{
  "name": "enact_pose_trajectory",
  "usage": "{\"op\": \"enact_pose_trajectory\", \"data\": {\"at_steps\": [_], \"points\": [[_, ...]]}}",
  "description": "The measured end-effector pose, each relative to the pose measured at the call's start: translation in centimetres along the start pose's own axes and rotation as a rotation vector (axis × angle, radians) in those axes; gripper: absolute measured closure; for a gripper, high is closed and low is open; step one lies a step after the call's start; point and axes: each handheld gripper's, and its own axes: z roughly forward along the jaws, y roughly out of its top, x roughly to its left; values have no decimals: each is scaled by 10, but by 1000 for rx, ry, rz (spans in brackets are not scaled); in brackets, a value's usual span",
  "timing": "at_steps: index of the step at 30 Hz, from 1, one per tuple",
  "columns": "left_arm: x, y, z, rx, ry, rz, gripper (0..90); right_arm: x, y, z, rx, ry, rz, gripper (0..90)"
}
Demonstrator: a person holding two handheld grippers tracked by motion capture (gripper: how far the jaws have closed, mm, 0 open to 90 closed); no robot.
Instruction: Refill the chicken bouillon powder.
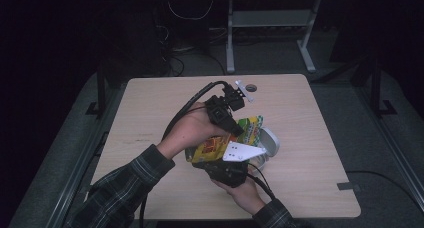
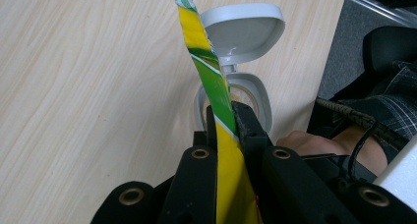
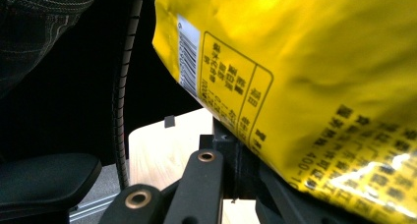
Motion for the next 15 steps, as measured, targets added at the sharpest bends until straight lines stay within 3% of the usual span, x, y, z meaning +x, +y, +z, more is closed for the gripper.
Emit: {"op": "enact_pose_trajectory", "data": {"at_steps": [15], "points": [[-2,4,0,16,6,6,872,-1,1,-1,-14,4,1,900]]}}
